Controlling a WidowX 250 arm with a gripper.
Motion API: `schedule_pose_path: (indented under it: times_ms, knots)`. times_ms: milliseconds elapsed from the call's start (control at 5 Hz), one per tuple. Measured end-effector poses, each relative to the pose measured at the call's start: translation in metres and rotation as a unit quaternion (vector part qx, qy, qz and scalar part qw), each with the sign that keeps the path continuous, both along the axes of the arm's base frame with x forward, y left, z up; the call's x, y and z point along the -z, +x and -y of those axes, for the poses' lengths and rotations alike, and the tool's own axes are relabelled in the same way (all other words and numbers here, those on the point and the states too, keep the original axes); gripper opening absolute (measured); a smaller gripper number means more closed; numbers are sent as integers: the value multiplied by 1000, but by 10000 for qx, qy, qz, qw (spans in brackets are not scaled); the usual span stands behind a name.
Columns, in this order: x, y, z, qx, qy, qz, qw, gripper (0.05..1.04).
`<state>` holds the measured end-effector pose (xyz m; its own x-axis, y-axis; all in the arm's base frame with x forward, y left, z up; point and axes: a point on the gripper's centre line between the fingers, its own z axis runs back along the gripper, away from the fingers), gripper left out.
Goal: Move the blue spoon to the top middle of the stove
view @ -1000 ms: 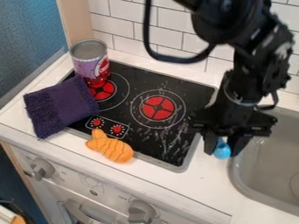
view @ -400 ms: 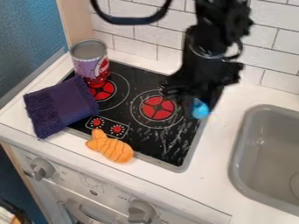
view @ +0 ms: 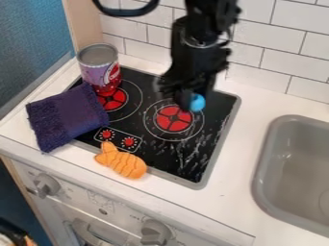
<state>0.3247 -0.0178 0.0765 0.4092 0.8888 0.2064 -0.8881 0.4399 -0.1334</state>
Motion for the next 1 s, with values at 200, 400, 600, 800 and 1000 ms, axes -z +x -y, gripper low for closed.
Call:
schedule_pose_path:
  times_ms: [200,400,600,800,1000]
  knots:
    - [6,11,-20,-404,7,-61,9992,417]
    - [17,24,-44,-897,-2,-168,9958,417]
    - [28,37,-56,-1249,-10,-146,9921,417]
    - [39,45,-64,-1452,-21,-183,9892,417]
    - [46,49,-67,-1549,-14,-214,9877,417]
